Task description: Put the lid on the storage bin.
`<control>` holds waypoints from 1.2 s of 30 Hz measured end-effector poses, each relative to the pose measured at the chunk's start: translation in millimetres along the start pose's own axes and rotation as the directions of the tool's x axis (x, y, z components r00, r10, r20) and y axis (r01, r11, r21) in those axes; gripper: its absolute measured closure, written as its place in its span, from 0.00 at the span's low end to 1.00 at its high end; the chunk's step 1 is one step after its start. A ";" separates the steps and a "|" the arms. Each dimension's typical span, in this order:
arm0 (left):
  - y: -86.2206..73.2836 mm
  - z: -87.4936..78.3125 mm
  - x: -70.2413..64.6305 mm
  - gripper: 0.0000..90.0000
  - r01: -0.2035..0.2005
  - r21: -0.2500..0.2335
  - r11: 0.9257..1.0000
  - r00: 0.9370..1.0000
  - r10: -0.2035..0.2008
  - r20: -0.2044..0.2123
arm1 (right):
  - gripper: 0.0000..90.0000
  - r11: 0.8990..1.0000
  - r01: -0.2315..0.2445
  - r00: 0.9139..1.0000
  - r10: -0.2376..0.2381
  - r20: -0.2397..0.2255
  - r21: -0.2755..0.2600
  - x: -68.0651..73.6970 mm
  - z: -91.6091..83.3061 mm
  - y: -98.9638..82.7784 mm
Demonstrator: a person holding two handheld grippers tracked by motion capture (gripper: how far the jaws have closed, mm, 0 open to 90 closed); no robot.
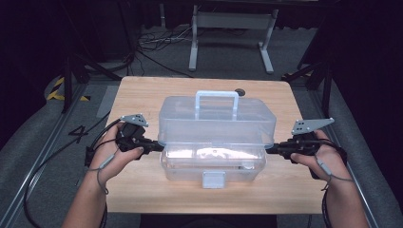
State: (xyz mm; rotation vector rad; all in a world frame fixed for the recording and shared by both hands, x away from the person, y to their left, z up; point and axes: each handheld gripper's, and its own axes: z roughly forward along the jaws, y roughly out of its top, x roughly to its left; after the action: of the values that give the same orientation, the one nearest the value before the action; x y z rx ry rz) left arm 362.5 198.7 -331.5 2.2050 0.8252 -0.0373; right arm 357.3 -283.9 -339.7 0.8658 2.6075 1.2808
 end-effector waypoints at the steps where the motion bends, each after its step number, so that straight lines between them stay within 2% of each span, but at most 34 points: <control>1: 0.0 0.0 0.0 0.99 0.000 0.000 1.000 1.000 0.000 0.000 | 0.97 1.000 0.000 1.000 0.000 0.000 0.000 0.0 0.0 0.0; 21: -3.3 6.0 -0.3 0.98 -0.018 0.094 0.995 1.000 0.017 0.014 | 0.96 0.996 0.024 1.000 -0.023 -0.010 0.092 1.5 3.4 -3.1; 26: -4.2 8.5 -0.7 0.98 -0.026 0.130 0.991 1.000 0.025 0.013 | 0.96 0.992 0.030 0.999 -0.027 -0.020 0.121 1.2 5.4 -4.8; 30: -5.4 10.3 0.3 0.98 -0.011 0.152 0.988 1.000 0.008 0.017 | 0.95 0.989 0.032 0.999 -0.029 -0.025 0.144 1.5 6.9 -5.8; 36: -6.3 12.5 0.3 0.98 -0.016 0.188 0.982 1.000 0.013 0.016 | 0.95 0.984 0.046 0.999 -0.042 -0.029 0.173 1.3 8.7 -7.4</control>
State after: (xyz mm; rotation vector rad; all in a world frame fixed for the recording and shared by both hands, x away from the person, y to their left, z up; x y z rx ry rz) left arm 361.8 193.5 -344.5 2.3846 0.8259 -0.1295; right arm 355.8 -280.7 -350.5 0.8158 2.7746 1.0729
